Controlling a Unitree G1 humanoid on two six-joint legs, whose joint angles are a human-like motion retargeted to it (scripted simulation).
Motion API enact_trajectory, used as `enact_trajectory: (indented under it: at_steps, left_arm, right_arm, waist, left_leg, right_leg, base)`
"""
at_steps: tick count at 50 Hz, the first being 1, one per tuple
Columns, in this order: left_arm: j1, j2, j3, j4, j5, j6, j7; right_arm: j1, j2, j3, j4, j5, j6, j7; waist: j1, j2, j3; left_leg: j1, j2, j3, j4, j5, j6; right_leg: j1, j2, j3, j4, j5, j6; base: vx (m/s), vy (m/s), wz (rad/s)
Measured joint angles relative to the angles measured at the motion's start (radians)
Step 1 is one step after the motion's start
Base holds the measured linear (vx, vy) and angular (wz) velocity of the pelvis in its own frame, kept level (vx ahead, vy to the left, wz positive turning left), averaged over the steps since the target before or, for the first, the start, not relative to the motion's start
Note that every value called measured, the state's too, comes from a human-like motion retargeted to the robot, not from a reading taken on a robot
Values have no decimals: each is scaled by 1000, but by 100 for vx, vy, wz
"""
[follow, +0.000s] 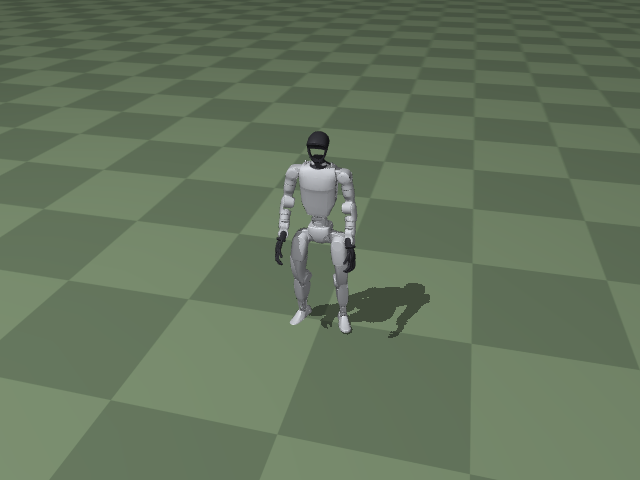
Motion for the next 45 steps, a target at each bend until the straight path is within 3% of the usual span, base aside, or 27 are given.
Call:
enact_trajectory:
  at_steps: [27,45]
  left_arm:
    - [-7,-11,15,-4,10,5,9]
    - [1,8,52,-19,30,16,-5]
  right_arm:
    - [4,-8,5,32,-21,9,-1]
    - [-5,-20,-5,-8,-29,5,-3]
  waist:
    - [-4,4,-2]
    - [-82,13,20]
  left_leg:
    - [5,2,8,-1,-2,0]
    - [16,11,35,1,-6,-8]
  right_leg:
    - [-1,3,9,3,1,-1]
    - [-2,13,30,-1,6,-6]
  base:
    - [0,0,0]
    - [0,0,0]
